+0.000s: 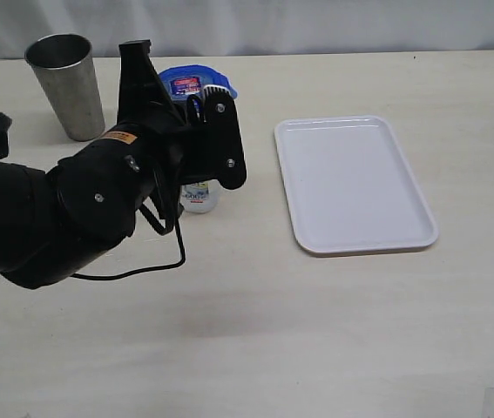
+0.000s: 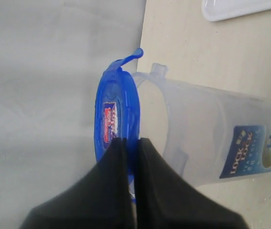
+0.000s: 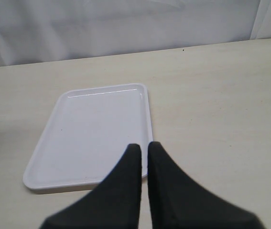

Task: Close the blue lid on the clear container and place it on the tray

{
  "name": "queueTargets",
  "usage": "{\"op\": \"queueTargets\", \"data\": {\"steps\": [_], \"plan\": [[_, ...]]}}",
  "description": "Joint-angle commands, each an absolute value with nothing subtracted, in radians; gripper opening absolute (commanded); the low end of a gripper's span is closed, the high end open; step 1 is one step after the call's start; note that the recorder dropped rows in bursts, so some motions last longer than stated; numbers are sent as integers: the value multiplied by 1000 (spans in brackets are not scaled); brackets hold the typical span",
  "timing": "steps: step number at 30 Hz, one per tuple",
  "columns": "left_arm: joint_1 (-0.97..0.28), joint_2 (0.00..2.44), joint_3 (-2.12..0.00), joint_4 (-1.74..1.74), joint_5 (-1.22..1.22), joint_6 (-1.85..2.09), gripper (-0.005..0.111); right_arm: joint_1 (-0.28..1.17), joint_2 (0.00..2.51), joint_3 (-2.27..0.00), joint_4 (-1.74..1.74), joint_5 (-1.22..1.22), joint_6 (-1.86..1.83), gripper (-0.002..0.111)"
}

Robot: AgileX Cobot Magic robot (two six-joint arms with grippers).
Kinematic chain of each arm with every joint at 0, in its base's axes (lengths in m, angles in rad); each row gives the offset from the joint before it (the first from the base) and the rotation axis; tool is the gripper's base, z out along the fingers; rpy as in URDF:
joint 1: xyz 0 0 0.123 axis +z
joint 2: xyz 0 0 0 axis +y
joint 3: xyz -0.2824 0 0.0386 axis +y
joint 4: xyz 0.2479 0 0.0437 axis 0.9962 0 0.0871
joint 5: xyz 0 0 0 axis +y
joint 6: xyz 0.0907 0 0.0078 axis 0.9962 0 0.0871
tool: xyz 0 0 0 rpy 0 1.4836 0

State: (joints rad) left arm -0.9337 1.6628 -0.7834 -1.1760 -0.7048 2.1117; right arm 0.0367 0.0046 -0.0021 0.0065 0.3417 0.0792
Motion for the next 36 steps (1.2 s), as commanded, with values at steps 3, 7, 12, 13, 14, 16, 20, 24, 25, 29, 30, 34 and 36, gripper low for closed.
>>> {"op": "queueTargets", "data": {"steps": [3, 7, 12, 13, 14, 16, 20, 24, 25, 29, 30, 34, 36], "plan": [[-944, 1658, -780, -1191, -716, 2142, 0, 36, 0, 0, 10, 341, 82, 5], [-967, 1658, -780, -1191, -729, 2142, 0, 36, 0, 0, 10, 341, 82, 5], [-984, 1658, -780, -1189, -743, 2142, 0, 36, 0, 0, 10, 341, 82, 5], [-984, 1658, -780, -1189, -743, 2142, 0, 36, 0, 0, 10, 341, 82, 5], [-983, 1658, -780, -1189, -747, 2142, 0, 36, 0, 0, 10, 341, 82, 5], [-983, 1658, -780, -1189, -747, 2142, 0, 36, 0, 0, 10, 341, 82, 5], [-983, 1658, -780, -1209, -747, 2142, 0, 36, 0, 0, 10, 341, 82, 5], [-983, 1658, -780, -1220, -747, 2142, 0, 36, 0, 0, 10, 341, 82, 5], [-983, 1658, -780, -1220, -747, 2142, 0, 36, 0, 0, 10, 341, 82, 5], [-983, 1658, -780, -1250, -750, 2142, 0, 36, 0, 0, 10, 341, 82, 5], [-983, 1658, -780, -1250, -755, 2142, 0, 36, 0, 0, 10, 341, 82, 5], [-983, 1658, -780, -1254, -754, 2142, 0, 36, 0, 0, 10, 341, 82, 5], [-983, 1658, -780, -1260, -754, 2142, 0, 36, 0, 0, 10, 341, 82, 5]]}}
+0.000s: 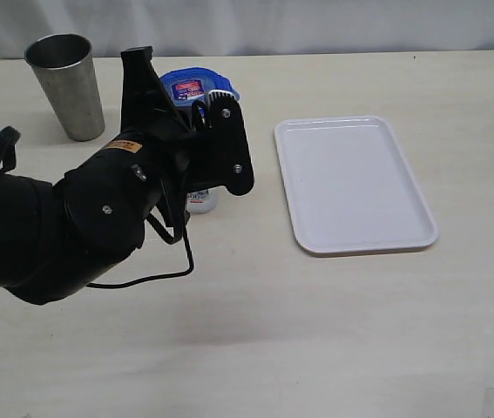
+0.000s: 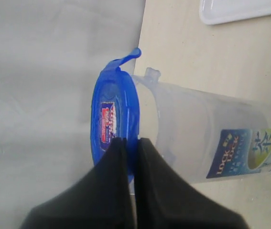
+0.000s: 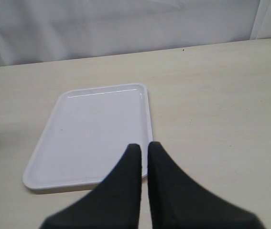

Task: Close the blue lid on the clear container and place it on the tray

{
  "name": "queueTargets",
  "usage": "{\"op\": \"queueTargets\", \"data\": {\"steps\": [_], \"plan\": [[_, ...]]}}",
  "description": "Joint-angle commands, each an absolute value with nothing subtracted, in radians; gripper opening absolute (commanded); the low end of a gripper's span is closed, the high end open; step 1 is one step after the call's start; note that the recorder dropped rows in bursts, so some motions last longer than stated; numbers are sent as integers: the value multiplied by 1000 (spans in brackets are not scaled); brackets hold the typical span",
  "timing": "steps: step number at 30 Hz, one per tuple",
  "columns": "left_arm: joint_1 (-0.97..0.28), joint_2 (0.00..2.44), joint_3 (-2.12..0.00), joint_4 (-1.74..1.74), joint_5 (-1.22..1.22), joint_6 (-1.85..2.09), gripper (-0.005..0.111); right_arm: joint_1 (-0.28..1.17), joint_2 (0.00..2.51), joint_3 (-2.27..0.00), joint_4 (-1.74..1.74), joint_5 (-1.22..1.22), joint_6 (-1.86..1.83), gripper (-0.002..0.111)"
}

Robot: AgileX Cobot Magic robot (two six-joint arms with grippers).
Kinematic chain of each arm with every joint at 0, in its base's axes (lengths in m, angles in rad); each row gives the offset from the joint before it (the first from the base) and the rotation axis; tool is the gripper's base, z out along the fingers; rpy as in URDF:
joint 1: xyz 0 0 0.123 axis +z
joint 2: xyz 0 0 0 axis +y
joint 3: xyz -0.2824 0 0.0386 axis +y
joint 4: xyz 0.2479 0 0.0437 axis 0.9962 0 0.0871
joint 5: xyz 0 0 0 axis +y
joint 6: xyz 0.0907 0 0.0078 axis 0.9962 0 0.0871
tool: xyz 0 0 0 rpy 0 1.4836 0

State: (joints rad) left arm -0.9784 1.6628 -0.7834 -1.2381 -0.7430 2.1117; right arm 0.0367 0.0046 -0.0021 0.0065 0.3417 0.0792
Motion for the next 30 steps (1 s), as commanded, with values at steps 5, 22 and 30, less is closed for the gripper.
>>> {"op": "queueTargets", "data": {"steps": [5, 22, 30], "plan": [[-1004, 1658, -780, -1262, -772, 2142, 0, 36, 0, 0, 10, 341, 82, 5], [-1012, 1658, -780, -1278, -771, 2142, 0, 36, 0, 0, 10, 341, 82, 5], [-1012, 1658, -780, -1277, -777, 2142, 0, 36, 0, 0, 10, 341, 82, 5]]}}
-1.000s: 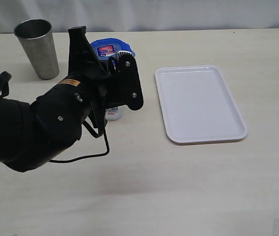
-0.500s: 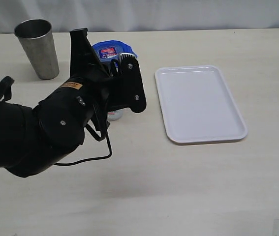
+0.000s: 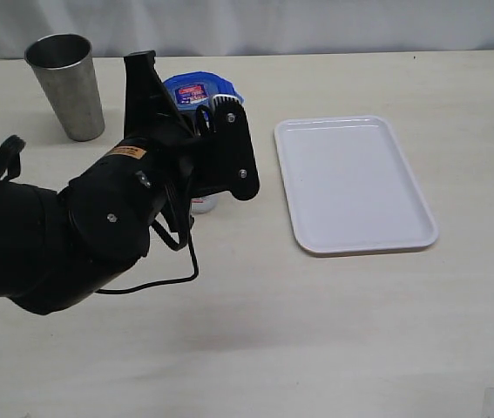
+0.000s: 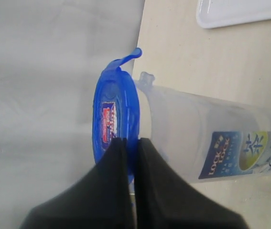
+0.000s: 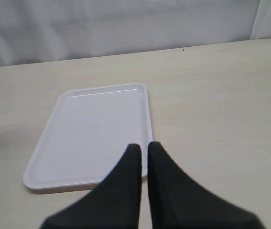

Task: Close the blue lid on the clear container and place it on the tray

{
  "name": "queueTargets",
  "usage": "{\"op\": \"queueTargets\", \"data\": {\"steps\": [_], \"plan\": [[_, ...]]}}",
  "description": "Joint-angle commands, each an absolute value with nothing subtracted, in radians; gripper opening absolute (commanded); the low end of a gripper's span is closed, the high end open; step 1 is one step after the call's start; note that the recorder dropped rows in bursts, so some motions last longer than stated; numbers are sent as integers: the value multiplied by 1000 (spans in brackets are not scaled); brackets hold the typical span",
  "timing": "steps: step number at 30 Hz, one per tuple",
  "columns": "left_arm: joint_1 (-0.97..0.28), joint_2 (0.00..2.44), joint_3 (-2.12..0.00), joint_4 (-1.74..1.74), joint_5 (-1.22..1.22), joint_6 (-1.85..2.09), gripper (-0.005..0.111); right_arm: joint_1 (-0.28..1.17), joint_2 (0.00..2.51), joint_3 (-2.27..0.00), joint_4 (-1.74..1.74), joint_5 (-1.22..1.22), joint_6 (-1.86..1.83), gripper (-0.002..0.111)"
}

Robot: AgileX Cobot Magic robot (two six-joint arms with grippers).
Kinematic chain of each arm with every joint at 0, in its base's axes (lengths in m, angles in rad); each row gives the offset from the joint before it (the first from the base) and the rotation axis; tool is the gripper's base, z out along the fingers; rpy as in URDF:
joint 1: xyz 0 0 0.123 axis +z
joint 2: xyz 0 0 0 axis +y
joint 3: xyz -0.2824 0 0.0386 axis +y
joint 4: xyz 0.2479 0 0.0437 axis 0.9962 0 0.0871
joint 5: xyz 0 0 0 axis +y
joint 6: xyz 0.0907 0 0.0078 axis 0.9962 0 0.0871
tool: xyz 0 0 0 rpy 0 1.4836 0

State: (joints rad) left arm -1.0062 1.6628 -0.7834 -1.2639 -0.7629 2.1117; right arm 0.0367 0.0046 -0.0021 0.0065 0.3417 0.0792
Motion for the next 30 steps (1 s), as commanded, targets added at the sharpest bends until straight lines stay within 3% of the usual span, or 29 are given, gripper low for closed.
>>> {"op": "queueTargets", "data": {"steps": [1, 30], "plan": [[-1012, 1658, -780, -1277, -781, 2142, 0, 36, 0, 0, 10, 341, 82, 5], [-1012, 1658, -780, -1292, -769, 2142, 0, 36, 0, 0, 10, 341, 82, 5]]}}
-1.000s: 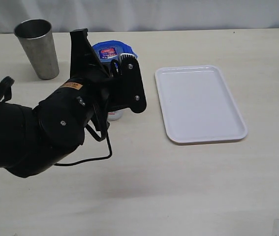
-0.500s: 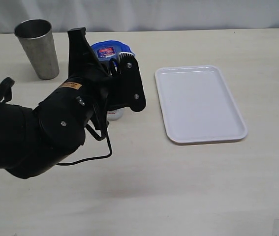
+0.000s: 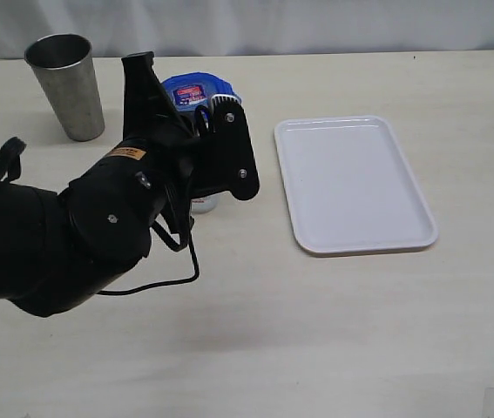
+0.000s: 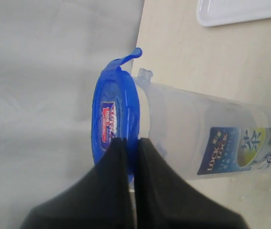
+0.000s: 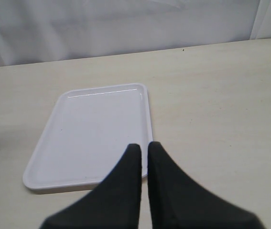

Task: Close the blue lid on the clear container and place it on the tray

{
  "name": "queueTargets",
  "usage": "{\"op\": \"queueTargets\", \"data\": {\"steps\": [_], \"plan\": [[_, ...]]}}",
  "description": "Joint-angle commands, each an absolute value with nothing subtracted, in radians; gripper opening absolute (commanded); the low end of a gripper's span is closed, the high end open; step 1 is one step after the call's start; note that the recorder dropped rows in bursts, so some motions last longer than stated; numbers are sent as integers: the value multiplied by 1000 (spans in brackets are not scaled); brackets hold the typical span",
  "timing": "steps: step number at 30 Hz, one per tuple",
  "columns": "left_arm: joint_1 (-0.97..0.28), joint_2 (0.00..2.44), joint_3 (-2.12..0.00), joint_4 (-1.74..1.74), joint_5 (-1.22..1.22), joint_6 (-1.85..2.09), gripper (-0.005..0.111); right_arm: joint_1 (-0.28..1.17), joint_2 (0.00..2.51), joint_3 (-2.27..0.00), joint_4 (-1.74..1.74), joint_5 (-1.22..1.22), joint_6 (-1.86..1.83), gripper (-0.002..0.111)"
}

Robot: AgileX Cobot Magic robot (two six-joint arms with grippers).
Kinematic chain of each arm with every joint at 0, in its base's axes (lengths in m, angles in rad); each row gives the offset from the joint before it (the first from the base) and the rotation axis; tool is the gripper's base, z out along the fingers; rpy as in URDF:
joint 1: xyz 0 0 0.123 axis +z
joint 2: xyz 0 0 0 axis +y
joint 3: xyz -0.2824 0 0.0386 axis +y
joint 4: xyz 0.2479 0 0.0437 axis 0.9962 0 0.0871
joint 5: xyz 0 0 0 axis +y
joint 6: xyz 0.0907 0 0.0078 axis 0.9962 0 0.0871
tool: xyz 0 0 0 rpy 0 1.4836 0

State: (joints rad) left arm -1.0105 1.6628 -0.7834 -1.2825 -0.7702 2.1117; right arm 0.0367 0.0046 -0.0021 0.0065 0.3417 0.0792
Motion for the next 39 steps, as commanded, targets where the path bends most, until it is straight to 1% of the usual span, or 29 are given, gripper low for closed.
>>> {"op": "queueTargets", "data": {"steps": [1, 8, 14, 28, 39], "plan": [[-1012, 1658, -780, -1292, -769, 2142, 0, 36, 0, 0, 10, 341, 82, 5], [-1012, 1658, -780, -1292, -769, 2142, 0, 36, 0, 0, 10, 341, 82, 5], [-1012, 1658, -780, -1264, -861, 2142, 0, 36, 0, 0, 10, 341, 82, 5], [-1012, 1658, -780, -1273, -795, 2142, 0, 36, 0, 0, 10, 341, 82, 5], [-1012, 1658, -780, -1273, -803, 2142, 0, 36, 0, 0, 10, 341, 82, 5]]}}
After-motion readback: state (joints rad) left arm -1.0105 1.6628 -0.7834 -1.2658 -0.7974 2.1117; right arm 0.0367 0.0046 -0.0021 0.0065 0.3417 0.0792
